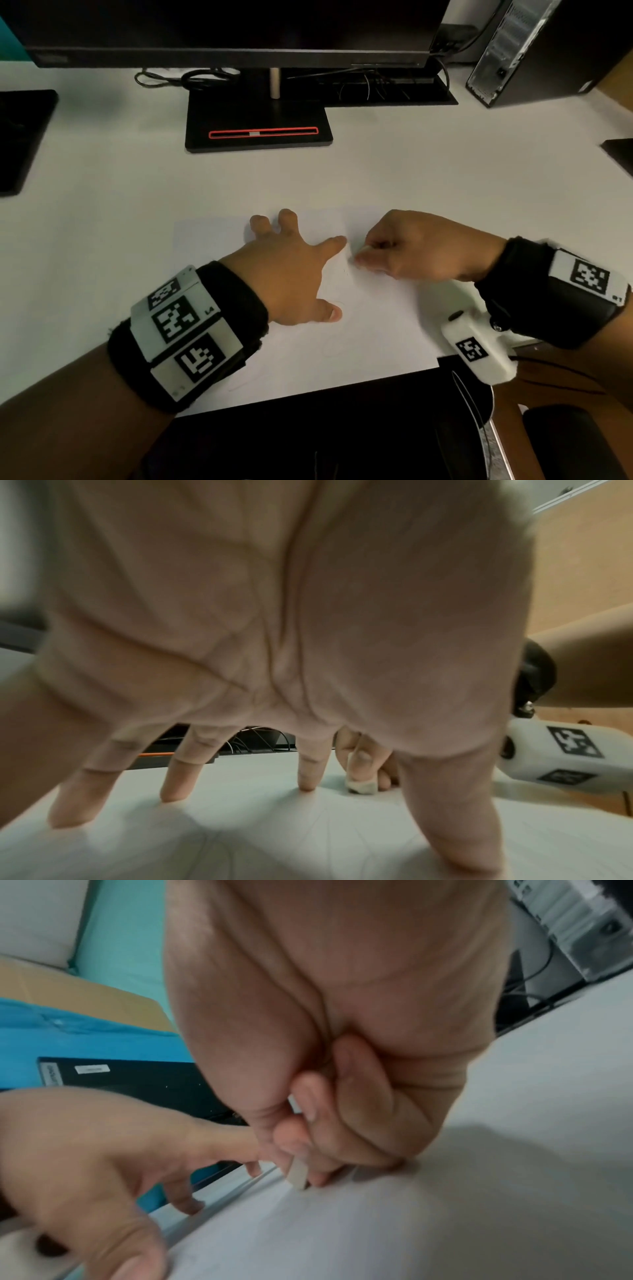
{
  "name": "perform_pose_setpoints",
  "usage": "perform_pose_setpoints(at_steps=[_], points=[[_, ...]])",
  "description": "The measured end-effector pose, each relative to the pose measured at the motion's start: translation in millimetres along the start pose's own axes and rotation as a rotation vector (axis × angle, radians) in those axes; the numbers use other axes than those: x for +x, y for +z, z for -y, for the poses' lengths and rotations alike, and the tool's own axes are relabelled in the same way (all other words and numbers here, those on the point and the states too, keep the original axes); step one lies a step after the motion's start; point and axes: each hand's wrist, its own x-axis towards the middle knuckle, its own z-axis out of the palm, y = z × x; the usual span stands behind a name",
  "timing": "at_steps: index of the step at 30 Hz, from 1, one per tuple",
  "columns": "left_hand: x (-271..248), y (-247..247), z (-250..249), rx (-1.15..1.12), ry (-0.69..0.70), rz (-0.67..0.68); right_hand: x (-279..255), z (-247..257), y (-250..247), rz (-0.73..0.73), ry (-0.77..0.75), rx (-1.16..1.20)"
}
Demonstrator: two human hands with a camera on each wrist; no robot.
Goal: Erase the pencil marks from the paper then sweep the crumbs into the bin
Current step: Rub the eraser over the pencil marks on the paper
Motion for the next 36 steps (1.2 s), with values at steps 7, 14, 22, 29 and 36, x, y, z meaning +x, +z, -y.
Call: perform_pose_setpoints(at_steps=[7,14,22,29,36], points=[[-3,-4,-4,0.024,0.01,0.053,-4,2,2,0.042,-0.017,-0.034],[-2,-3,-3,0.0,0.01,0.071,-9,1,5,0.049,-0.038,-0.041],[-4,-5,-5,0.022,-0.001,0.083,-11,-6,4,0.032,-0.024,-0.021],[-6,-7,-7,0.042,0.008,0.087,-18,-5,9,0.055,-0.053,-0.039],[-6,-6,-5,0.028,0.001,0.084,-19,-6,12,0.03,-0.037,-0.035]])
